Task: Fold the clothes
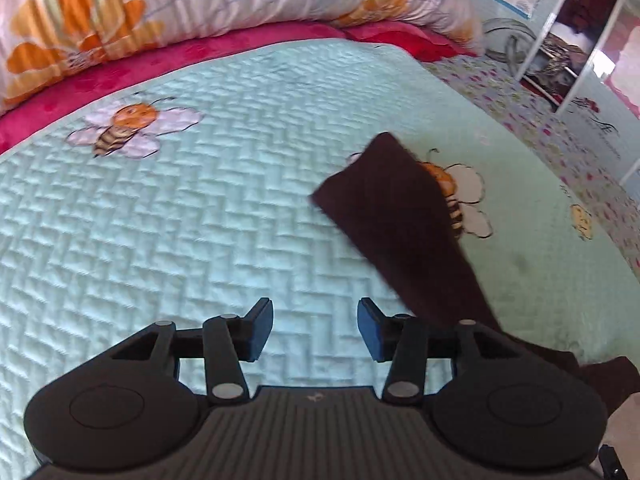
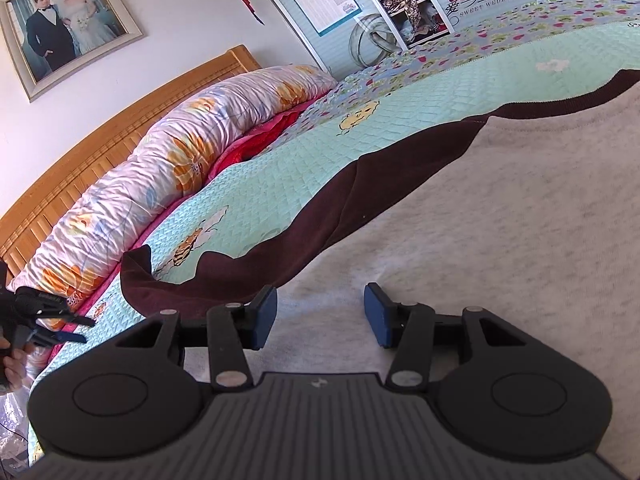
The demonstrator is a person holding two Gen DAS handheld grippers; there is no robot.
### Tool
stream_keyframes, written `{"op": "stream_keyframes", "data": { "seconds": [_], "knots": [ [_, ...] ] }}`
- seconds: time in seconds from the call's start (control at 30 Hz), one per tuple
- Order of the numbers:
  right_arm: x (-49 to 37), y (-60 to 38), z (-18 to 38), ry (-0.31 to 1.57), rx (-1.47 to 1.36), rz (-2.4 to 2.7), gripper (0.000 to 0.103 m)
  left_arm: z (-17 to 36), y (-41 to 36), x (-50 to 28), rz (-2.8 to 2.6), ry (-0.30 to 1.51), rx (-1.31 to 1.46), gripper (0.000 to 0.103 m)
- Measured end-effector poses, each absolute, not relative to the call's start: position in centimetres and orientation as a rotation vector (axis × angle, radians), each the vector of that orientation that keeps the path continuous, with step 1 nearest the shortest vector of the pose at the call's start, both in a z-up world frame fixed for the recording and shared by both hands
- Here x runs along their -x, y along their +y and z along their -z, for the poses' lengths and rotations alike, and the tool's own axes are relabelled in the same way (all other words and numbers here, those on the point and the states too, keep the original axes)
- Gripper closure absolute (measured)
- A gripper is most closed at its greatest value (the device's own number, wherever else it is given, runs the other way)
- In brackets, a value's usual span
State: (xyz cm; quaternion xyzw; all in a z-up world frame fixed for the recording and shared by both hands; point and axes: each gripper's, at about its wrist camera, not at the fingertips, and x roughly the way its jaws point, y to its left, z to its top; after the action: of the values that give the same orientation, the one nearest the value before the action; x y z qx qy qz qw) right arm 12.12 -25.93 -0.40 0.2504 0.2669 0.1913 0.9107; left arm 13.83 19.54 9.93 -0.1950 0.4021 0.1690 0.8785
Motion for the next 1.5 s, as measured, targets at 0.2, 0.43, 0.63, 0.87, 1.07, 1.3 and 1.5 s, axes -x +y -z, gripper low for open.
{"op": "stream_keyframes", "data": {
  "seconds": [0.2, 0.43, 0.63, 0.87, 1.07, 1.3, 1.5],
  "knots": [
    [-12.1, -25.9, 0.4, 0.549, -0.513, -0.393, 0.051, -12.8, 16.8, -21.6, -0.376, 0.711, 0.302, 0.020],
    [-12.0, -26.1, 0.5, 0.545, -0.521, -0.396, 0.051, -7.8, 18.6, -30.9, -0.526, 1.018, 0.152, 0.063],
    [-12.1, -26.2, 0.5, 0.545, -0.527, -0.399, 0.051, -15.3, 20.4, -24.0, -0.518, 0.656, 0.369, 0.093],
    [-12.2, -26.2, 0.5, 0.546, -0.530, -0.401, 0.051, -17.0, 19.2, -17.5, -0.707, 0.560, 0.048, 0.077],
    [-12.3, -26.2, 0.5, 0.545, -0.533, -0.403, 0.051, -12.1, 25.4, -15.0, -0.965, 0.712, 0.106, 0.077],
    [-12.4, -26.2, 0.5, 0.544, -0.536, -0.404, 0.051, -9.7, 28.1, -9.1, -0.682, 0.749, 0.515, 0.050],
    [-12.4, -26.1, 0.6, 0.544, -0.536, -0.404, 0.051, -9.8, 27.7, -10.3, -0.635, 0.741, 0.499, 0.047]
  ]
}}
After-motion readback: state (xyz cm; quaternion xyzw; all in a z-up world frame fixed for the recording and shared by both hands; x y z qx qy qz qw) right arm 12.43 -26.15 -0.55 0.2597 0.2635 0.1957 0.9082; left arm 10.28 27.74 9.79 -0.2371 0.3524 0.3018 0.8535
